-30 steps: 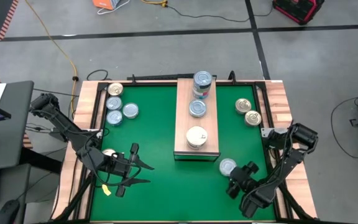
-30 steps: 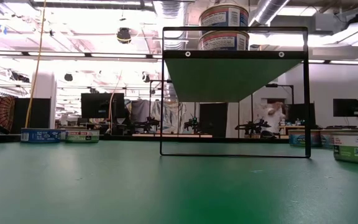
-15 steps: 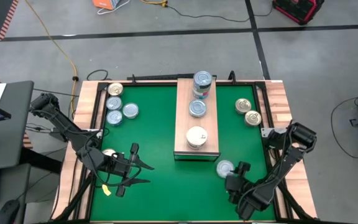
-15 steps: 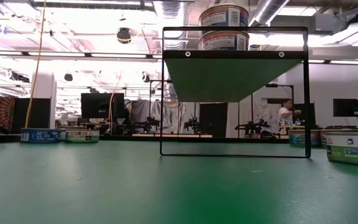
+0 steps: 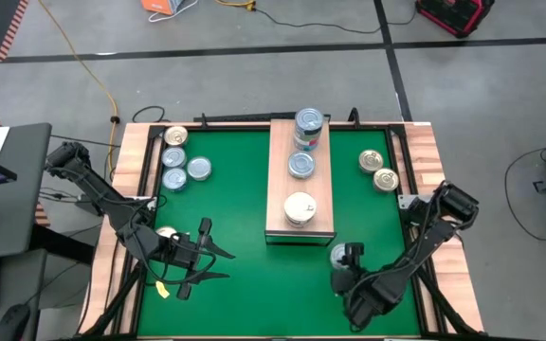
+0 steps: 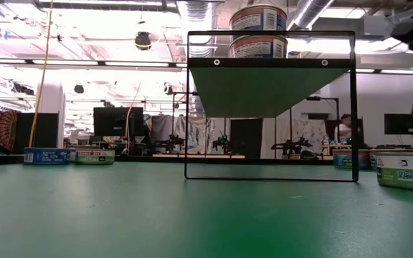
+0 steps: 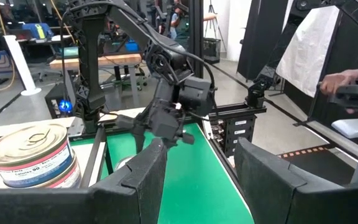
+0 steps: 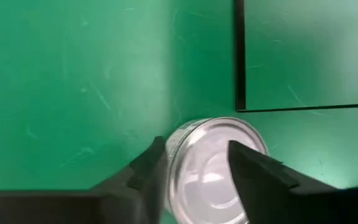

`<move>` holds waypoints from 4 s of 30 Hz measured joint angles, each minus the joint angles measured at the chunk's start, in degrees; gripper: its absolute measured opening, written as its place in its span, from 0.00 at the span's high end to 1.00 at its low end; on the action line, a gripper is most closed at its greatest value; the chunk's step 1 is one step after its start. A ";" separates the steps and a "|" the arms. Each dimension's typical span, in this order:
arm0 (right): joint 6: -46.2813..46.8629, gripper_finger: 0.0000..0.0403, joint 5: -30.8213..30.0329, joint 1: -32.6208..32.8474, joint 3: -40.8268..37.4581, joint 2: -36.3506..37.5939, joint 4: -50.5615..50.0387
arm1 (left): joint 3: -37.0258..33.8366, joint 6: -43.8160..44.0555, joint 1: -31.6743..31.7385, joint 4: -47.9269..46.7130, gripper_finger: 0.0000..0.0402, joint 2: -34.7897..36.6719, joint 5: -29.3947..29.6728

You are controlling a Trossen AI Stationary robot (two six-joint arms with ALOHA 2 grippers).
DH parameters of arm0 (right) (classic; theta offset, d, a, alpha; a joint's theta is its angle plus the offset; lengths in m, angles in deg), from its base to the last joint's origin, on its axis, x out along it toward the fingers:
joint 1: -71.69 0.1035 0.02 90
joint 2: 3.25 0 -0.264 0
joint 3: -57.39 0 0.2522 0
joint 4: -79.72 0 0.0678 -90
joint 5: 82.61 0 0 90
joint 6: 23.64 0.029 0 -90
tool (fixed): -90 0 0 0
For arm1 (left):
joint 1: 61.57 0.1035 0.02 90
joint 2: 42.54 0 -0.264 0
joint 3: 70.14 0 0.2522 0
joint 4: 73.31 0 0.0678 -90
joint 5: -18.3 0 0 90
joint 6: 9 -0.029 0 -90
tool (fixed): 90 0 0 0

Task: Stack canned seafood by type on shelf
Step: Stack the green tuna can on top of the green tuna can on the shelf

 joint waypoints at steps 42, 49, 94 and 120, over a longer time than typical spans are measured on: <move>5.12 0.57 29.02 -23.29 -31.90 36.79 19.62 | 0.00 -0.68 0.49 0.02 0.55 -0.07 1.99; 0.94 0.60 34.18 -28.31 -33.78 34.69 22.34 | 0.00 -0.61 0.49 -0.57 0.55 -0.07 2.01; -2.81 0.85 28.18 -31.36 -16.06 44.61 -6.08 | 0.00 -1.53 0.49 -2.55 0.55 -0.07 2.82; 8.49 0.28 16.72 -20.61 -13.47 26.36 -4.30 | -4.98 -3.89 15.76 -9.33 0.55 -1.25 11.06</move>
